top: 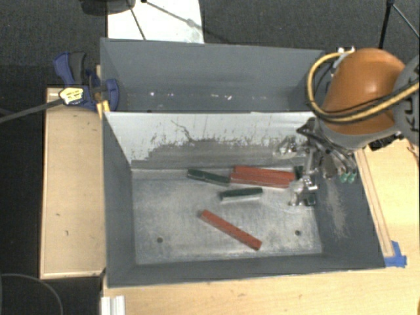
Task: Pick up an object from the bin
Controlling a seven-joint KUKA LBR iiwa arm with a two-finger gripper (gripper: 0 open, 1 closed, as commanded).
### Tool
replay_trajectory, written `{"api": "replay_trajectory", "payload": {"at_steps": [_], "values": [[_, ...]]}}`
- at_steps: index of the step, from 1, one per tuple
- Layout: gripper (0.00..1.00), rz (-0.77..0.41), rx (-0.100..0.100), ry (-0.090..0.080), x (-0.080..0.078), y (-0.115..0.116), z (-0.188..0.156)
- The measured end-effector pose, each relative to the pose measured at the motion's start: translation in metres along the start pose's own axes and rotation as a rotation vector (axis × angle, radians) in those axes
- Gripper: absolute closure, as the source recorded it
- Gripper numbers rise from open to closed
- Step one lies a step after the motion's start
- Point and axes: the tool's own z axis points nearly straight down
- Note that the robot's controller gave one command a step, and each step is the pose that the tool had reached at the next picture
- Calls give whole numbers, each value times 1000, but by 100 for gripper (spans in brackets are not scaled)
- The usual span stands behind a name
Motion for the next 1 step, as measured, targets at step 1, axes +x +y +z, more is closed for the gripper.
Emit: {"api": "replay_trajectory", "payload": {"at_steps": [1], "values": [[0,-78,7,-24,-9,11,8]]}}
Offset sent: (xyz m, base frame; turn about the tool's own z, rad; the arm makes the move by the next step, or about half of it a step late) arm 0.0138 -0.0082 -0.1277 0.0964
